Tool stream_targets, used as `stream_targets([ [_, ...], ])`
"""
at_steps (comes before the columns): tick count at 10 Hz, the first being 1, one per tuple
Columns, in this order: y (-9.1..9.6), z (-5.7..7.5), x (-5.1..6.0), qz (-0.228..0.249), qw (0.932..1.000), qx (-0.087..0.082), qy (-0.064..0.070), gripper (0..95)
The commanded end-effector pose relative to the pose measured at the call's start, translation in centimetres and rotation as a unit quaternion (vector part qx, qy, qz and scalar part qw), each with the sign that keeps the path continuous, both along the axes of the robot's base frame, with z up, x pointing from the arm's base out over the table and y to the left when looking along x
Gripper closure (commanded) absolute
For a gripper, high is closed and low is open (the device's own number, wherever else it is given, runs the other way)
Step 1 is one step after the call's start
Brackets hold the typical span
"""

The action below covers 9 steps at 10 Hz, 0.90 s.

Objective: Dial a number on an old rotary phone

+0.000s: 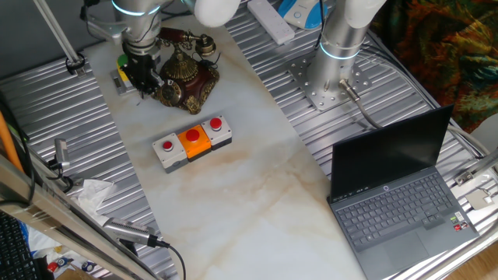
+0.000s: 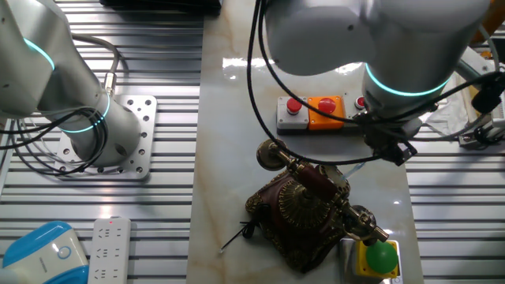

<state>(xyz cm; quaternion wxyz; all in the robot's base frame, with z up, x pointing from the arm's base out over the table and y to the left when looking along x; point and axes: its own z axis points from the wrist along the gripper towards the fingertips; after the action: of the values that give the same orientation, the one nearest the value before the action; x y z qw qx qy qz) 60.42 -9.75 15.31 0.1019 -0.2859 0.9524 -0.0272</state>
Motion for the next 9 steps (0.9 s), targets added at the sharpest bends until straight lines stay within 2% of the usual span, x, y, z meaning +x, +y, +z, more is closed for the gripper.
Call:
stream_targets([
  [1,0.10,0.29,0.12,-0.005,0.9996,0.021,-0.016,95.0],
  [3,0.03,0.33,0.14,-0.009,0.9989,0.031,-0.033,95.0],
  [5,-0.02,0.40,0.14,-0.012,0.9983,0.039,-0.042,95.0],
  [9,0.00,0.58,0.10,-0.016,0.9977,0.045,-0.047,95.0],
])
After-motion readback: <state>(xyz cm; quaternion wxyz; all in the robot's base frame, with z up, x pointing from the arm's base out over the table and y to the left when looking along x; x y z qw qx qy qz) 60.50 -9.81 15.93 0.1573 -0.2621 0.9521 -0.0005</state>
